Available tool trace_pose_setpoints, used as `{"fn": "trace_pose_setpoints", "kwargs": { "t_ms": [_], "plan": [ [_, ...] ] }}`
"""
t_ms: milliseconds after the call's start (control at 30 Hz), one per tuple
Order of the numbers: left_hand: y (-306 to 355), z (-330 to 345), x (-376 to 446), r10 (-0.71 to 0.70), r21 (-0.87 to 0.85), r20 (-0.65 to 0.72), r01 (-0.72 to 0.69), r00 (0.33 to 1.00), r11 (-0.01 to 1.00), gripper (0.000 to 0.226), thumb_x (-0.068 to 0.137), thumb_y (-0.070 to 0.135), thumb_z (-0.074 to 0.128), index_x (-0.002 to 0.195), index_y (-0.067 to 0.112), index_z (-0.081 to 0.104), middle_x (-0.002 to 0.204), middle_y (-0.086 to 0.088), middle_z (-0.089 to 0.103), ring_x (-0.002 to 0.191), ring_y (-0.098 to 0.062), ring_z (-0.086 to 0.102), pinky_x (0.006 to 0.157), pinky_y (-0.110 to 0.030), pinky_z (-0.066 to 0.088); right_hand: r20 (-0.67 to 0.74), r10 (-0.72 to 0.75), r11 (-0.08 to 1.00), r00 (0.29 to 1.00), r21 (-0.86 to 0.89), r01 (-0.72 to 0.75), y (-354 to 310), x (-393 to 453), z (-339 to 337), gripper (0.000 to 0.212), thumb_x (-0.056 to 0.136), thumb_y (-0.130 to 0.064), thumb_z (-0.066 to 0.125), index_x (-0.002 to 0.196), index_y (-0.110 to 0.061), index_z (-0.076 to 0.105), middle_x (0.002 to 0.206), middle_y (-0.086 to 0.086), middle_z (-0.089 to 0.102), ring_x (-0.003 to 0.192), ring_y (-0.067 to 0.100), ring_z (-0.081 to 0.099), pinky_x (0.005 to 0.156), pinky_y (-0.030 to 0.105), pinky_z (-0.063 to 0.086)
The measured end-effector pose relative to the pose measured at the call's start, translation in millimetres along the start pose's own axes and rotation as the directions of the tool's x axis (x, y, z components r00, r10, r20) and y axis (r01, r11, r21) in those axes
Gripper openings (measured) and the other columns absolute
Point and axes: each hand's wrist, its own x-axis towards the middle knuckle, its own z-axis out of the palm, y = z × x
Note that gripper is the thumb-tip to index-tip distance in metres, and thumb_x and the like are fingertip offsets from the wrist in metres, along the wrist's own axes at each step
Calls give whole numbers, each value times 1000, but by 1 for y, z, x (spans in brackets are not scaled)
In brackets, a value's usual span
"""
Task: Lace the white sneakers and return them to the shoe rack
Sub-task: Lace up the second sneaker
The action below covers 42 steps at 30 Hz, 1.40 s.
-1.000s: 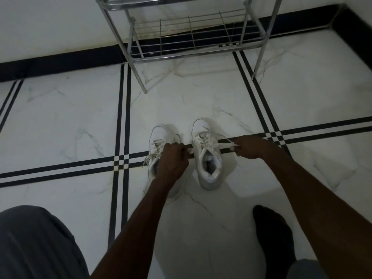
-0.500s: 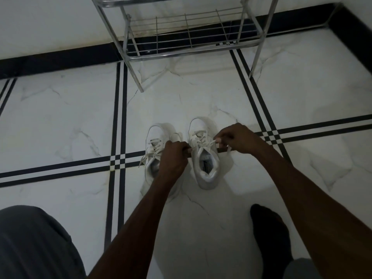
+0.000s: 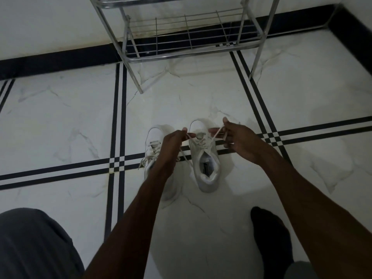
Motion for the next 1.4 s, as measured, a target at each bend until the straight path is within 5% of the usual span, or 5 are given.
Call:
{"fn": "trace_pose_setpoints", "kwargs": {
  "t_ms": [167,400,900,1267,1400],
  "plan": [
    [-1,18,8,28,-143,5,-27,1000,989,33,105,39,49,87,16,64,86,-10,71,87,-26,69,82,-40,52,6,-120,993,993,-3,120,-6,5,25,25,101,-36,52,109,-17,68,117,8,74,115,31,67,90,46,41],
    [-14,20,4,149,56,66,-153,987,987,27,112,24,39,125,22,63,85,-6,59,82,-16,61,62,-26,57,-64,-140,959,988,-255,119,-1,9,35,41,96,-12,61,129,-36,63,112,2,75,88,13,71,63,25,53],
    [-3,21,7,327,310,145,-357,934,881,21,98,6,52,117,16,52,84,-11,77,76,-25,74,69,-39,59,-237,-90,983,967,-177,48,3,17,40,18,82,-15,79,100,-11,79,96,12,77,84,19,72,68,26,58],
    [1,21,9,285,347,152,-321,947,881,82,87,15,55,161,22,21,92,-6,77,86,-28,72,76,-43,58,31,-93,964,995,-249,98,3,14,36,21,91,-12,71,110,-3,75,107,21,75,100,29,73,91,32,60],
    [-3,22,16,233,421,148,-274,961,865,85,99,4,59,164,12,5,112,-12,79,96,-27,74,74,-35,57,-94,-201,952,975,-255,172,5,16,38,27,86,-26,77,105,-8,77,96,13,78,85,19,75,73,24,58]
  ]
}}
